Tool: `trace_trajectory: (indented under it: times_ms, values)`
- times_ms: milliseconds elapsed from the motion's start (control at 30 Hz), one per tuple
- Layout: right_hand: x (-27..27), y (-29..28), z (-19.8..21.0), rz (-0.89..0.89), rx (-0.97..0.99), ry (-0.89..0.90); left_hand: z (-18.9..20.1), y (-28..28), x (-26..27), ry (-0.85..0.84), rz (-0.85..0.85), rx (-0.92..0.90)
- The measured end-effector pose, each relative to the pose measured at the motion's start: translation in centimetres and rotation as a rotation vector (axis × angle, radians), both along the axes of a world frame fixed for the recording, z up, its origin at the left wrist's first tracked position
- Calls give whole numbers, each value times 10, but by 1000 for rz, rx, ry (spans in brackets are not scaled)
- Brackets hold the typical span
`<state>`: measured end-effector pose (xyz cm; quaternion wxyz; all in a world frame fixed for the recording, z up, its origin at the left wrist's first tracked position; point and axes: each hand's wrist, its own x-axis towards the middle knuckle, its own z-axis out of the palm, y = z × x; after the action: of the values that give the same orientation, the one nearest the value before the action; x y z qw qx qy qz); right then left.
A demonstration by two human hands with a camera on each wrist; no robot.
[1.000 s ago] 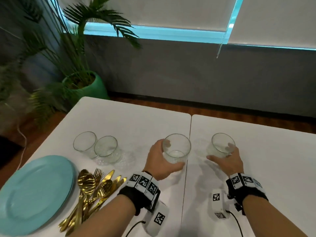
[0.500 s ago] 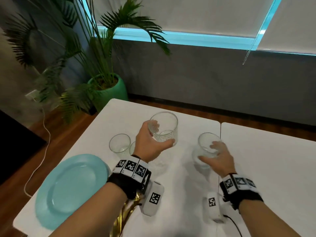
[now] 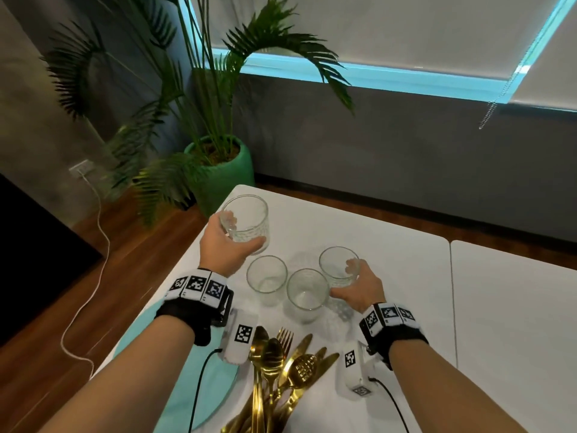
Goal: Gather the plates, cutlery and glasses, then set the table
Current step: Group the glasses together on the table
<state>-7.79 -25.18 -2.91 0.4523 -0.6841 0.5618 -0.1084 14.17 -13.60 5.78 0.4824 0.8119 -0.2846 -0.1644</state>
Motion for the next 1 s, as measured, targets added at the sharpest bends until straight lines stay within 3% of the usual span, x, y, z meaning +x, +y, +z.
trace_trajectory:
  times_ms: [200, 533, 1000]
  values:
    - [9, -5, -3, 18, 6, 17, -24, -2, 29, 42, 14, 55]
    - [6, -15, -11, 51, 1, 65, -72, -16, 53, 222, -126, 181]
    - [4, -17, -6, 62, 6, 78, -84, -24, 47, 298, -246, 289]
